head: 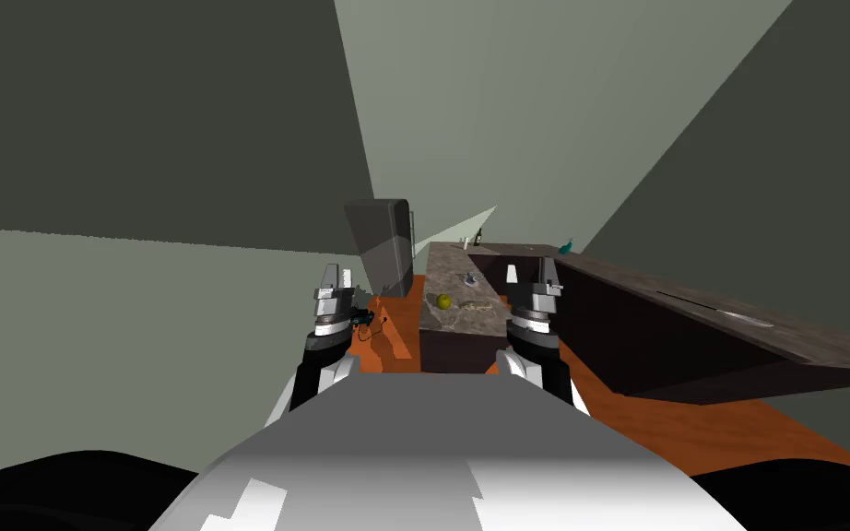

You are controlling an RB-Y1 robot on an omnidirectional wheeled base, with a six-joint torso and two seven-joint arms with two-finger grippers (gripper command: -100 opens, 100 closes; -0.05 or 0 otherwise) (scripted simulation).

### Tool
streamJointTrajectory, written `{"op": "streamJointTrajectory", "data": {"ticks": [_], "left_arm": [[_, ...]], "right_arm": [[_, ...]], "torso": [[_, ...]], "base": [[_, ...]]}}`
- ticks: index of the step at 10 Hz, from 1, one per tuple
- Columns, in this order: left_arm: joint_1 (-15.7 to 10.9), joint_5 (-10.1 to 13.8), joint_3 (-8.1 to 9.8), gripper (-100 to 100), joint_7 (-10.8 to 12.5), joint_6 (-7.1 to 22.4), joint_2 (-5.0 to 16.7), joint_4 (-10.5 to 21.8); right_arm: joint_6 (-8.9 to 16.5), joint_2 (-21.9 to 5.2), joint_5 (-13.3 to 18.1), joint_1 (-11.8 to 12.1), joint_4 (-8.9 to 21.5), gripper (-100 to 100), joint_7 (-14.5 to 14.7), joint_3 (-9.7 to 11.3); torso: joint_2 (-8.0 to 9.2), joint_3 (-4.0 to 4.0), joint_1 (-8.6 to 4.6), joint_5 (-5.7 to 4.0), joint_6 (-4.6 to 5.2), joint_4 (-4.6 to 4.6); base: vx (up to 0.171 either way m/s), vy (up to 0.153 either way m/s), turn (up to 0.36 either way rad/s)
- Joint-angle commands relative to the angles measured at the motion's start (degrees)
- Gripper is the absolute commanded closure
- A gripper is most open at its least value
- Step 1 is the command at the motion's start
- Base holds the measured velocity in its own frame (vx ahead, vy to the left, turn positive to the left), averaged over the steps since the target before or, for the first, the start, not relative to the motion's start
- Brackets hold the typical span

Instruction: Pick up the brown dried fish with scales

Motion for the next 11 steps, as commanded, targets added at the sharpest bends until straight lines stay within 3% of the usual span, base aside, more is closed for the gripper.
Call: {"op": "streamJointTrajectory", "data": {"ticks": [1,4,5,10,11], "left_arm": [[0.0,0.0,0.00,0,0.0,0.0,0.0,0.0],[0.0,0.0,-0.01,0,0.0,0.0,0.0,0.0],[0.0,0.0,-0.01,0,0.0,0.0,0.0,0.0],[0.0,0.0,-0.02,0,0.0,0.0,0.0,0.0],[0.0,0.0,-0.02,0,0.0,0.0,0.0,0.0]], "right_arm": [[-0.4,-2.5,0.2,0.7,0.1,-100,-0.4,0.3],[-1.7,-7.6,1.0,3.5,1.0,-100,-1.4,1.9],[-1.7,-8.2,1.0,3.5,1.0,-100,-1.4,1.9],[-4.6,-17.4,2.9,10.2,6.8,-100,-2.3,7.7],[-4.6,-17.4,2.9,10.2,7.1,-100,-2.3,7.7]], "torso": [[0.00,0.00,0.00,0.00,0.00,0.00],[0.20,0.11,0.37,0.08,-0.01,0.04],[0.24,0.14,0.54,0.12,-0.02,0.05],[0.32,0.18,0.83,0.19,-0.01,0.07],[0.33,0.19,0.85,0.20,-0.02,0.08]], "base": [[-0.020,0.034,0.064],[-0.052,0.111,0.113],[-0.041,0.107,0.039],[-0.057,0.178,0.162],[-0.056,0.152,0.074]]}}
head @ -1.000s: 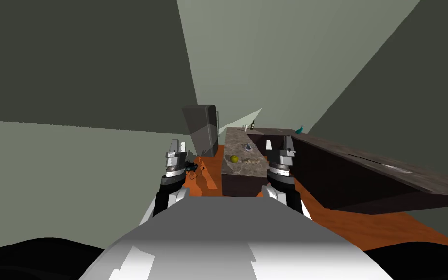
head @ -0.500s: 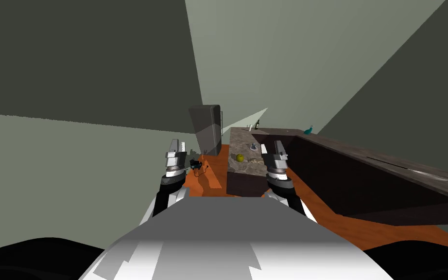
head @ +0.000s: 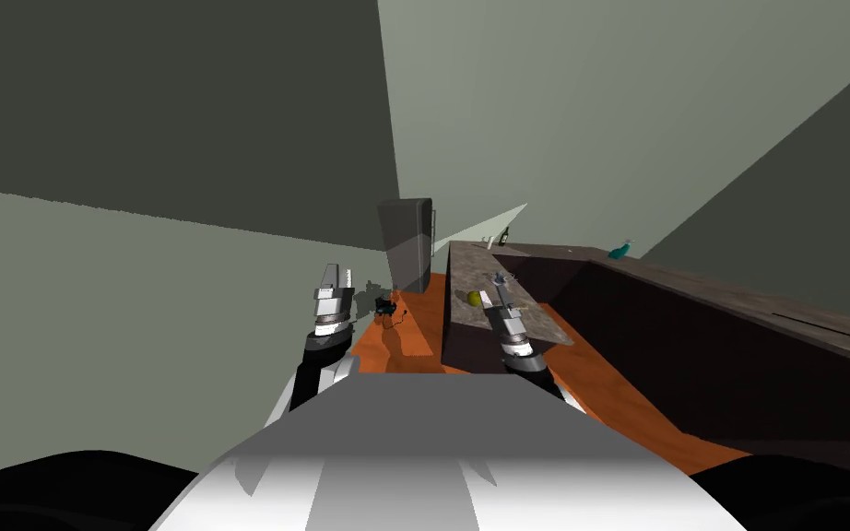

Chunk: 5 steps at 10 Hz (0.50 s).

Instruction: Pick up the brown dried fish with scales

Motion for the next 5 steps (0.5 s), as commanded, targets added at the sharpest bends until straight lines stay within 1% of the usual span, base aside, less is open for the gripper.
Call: {"op": "streamJointTrajectory", "data": {"ticks": [1,2,3,4,5], "left_arm": [[0.0,0.0,0.00,0,0.0,0.0,0.0,0.0],[0.0,0.0,0.00,0,0.0,0.0,0.0,0.0],[0.0,0.0,0.01,0,0.0,0.0,0.0,0.0],[0.0,0.0,0.00,0,0.0,0.0,0.0,0.0],[0.0,0.0,0.01,0,0.0,0.0,0.0,0.0]], "right_arm": [[-1.5,-2.2,0.4,1.4,2.9,-100,0.2,1.7],[-1.5,-2.2,0.4,1.4,3.0,-100,0.2,1.7],[-2.1,-4.1,0.7,2.6,5.1,-100,0.7,3.4],[-2.1,-4.1,0.7,2.6,5.3,-100,0.7,3.4],[-2.6,-6.1,1.1,3.6,7.3,-100,1.3,5.2]], "torso": [[0.00,0.00,0.00,0.00,0.00,0.00],[-0.05,-0.03,-0.03,-0.02,-0.02,-0.01],[-0.13,-0.07,-0.23,-0.05,0.00,-0.02],[-0.17,-0.10,-0.28,-0.07,-0.03,-0.04],[-0.19,-0.11,-0.36,-0.09,0.00,-0.04]], "base": [[-0.040,0.152,0.142],[-0.017,0.100,0.066],[-0.009,0.091,0.172],[-0.006,0.076,0.076],[-0.004,0.112,0.169]]}}
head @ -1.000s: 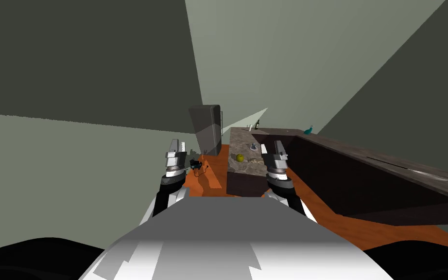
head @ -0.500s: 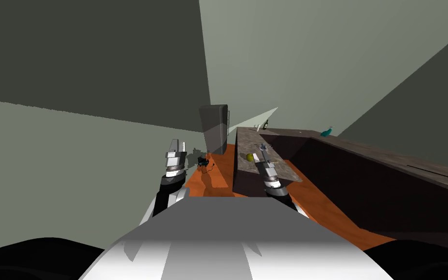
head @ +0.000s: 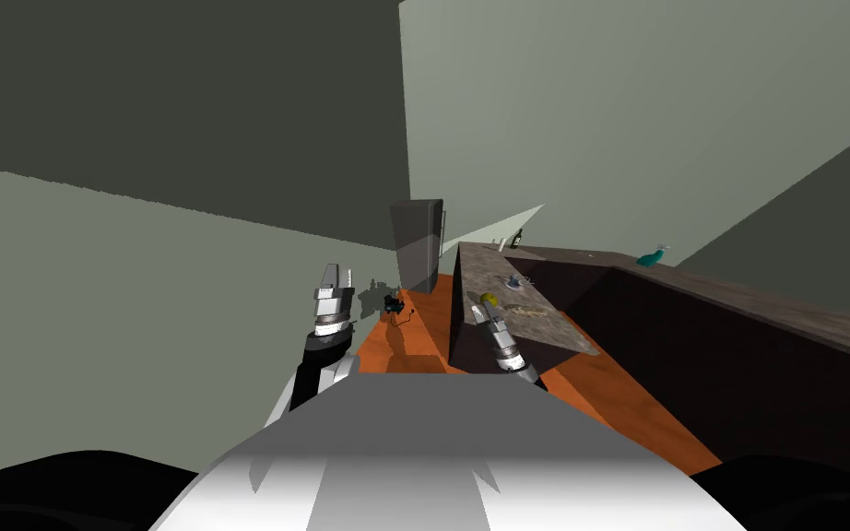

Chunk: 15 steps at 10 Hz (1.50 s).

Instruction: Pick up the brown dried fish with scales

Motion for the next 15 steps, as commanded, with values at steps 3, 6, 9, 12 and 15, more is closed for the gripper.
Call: {"op": "streamJointTrajectory", "data": {"ticks": [3,6,9,12,15], "left_arm": [[0.0,0.0,0.00,0,0.0,0.0,0.0,0.0],[0.0,0.0,0.00,0,0.0,0.0,0.0,0.0],[0.0,0.0,0.01,0,0.0,0.0,0.0,0.0],[0.0,0.0,0.01,0,0.0,0.0,0.0,0.0],[0.0,0.0,0.01,0,0.0,0.0,0.0,0.0]], "right_arm": [[-1.9,-4.5,0.9,2.8,6.3,-100,2.4,5.2],[-2.3,-8.1,1.1,3.6,11.2,-100,3.7,7.4],[-2.7,-11.0,1.3,4.3,15.6,-100,5.1,9.7],[-3.0,-14.2,1.5,4.8,19.7,-100,6.8,12.2],[-3.5,-19.9,1.8,5.6,25.8,-100,10.6,17.1]], "torso": [[-0.04,-0.02,0.07,0.02,0.01,-0.01],[-0.06,-0.03,0.06,0.02,0.02,-0.01],[-0.01,0.00,-0.18,-0.03,0.01,0.00],[-0.14,-0.08,-0.16,-0.02,0.04,-0.03],[-0.06,-0.03,-0.22,-0.03,0.04,-0.01]], "base": [[0.014,0.134,0.168],[0.019,0.110,0.100],[0.012,0.055,0.097],[0.039,0.063,0.081],[0.036,0.065,0.158]]}}
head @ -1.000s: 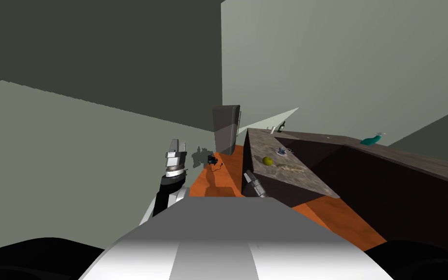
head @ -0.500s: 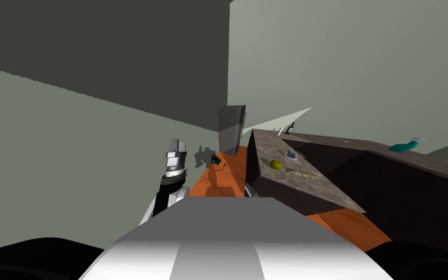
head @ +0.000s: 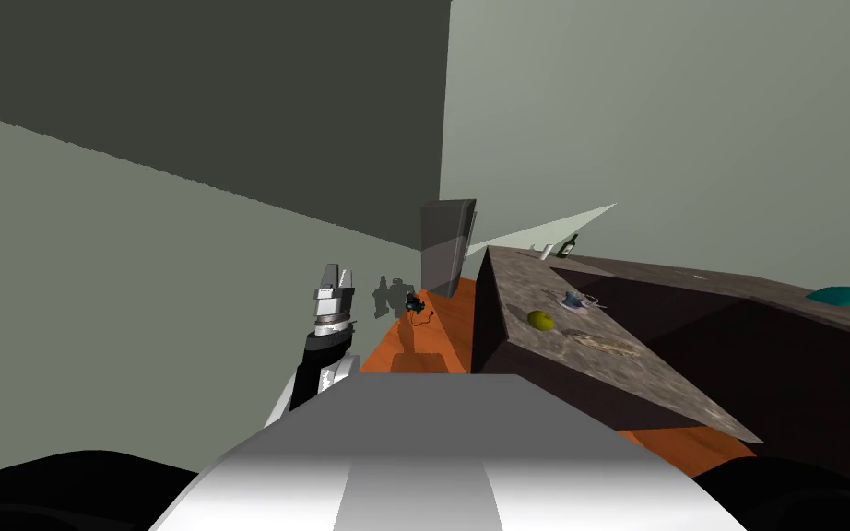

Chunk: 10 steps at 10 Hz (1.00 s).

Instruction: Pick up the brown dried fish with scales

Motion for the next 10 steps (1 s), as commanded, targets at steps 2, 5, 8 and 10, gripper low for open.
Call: {"op": "streamJointTrajectory", "data": {"ticks": [2,5,8,10], "left_arm": [[0.0,0.0,0.01,0,0.0,0.0,0.0,0.0],[0.0,0.0,0.00,0,0.0,0.0,0.0,0.0],[0.0,0.0,0.00,0,0.0,0.0,0.0,0.0],[0.0,0.0,0.01,0,0.0,0.0,0.0,0.0]], "right_arm": [[-0.4,-2.6,-0.1,0.3,4.2,-100,1.1,1.2],[-0.6,-6.3,0.0,0.5,8.4,-100,3.2,3.9],[-0.7,-10.0,0.1,0.6,13.8,-100,5.4,6.6],[-0.8,-12.1,0.1,0.7,17.4,-100,7.8,9.3]], "torso": [[0.01,0.00,-0.06,0.00,0.03,0.00],[0.12,0.07,-0.21,-0.04,0.00,0.03],[0.07,0.04,-0.16,-0.03,0.00,0.02],[0.11,0.05,-0.20,-0.03,0.04,0.02]], "base": [[0.035,0.041,0.021],[0.021,0.024,0.095],[0.034,0.035,0.082],[0.032,0.036,0.076]]}}
